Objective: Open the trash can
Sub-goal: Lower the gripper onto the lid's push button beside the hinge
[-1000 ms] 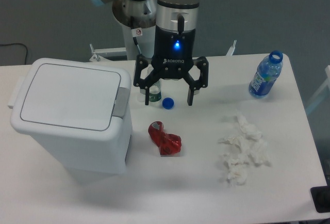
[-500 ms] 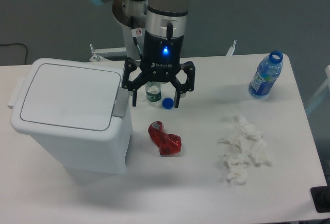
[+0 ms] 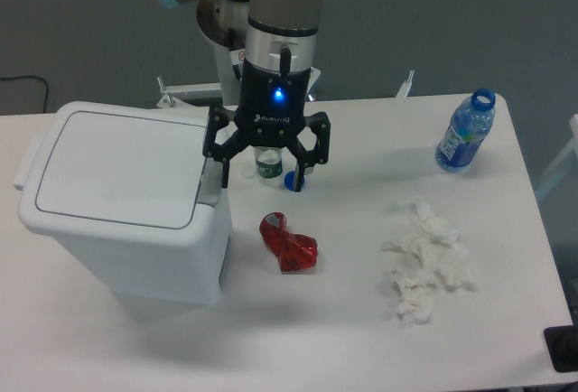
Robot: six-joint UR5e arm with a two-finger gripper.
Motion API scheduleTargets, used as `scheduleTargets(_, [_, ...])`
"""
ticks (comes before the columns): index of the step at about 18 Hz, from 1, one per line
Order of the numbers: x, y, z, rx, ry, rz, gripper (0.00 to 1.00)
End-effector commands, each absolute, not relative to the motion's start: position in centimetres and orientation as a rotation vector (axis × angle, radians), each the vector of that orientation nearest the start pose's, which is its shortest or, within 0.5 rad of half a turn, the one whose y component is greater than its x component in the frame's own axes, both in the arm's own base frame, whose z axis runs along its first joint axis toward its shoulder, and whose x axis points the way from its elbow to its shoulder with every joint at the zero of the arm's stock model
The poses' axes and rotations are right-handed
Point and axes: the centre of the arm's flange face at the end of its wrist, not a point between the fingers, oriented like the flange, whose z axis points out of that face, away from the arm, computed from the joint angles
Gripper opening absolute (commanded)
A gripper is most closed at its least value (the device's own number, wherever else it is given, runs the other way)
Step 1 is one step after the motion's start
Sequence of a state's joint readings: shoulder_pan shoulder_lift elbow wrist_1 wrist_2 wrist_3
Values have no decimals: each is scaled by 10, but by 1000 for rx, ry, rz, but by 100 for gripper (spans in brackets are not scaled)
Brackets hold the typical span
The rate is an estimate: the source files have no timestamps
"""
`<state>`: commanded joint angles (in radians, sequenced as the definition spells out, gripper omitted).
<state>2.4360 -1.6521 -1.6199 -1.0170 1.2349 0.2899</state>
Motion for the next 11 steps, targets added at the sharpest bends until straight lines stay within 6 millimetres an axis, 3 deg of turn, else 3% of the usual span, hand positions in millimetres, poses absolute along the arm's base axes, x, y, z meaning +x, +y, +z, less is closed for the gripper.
scheduleTargets(11, [-307, 488, 483, -2541, -632, -75, 100])
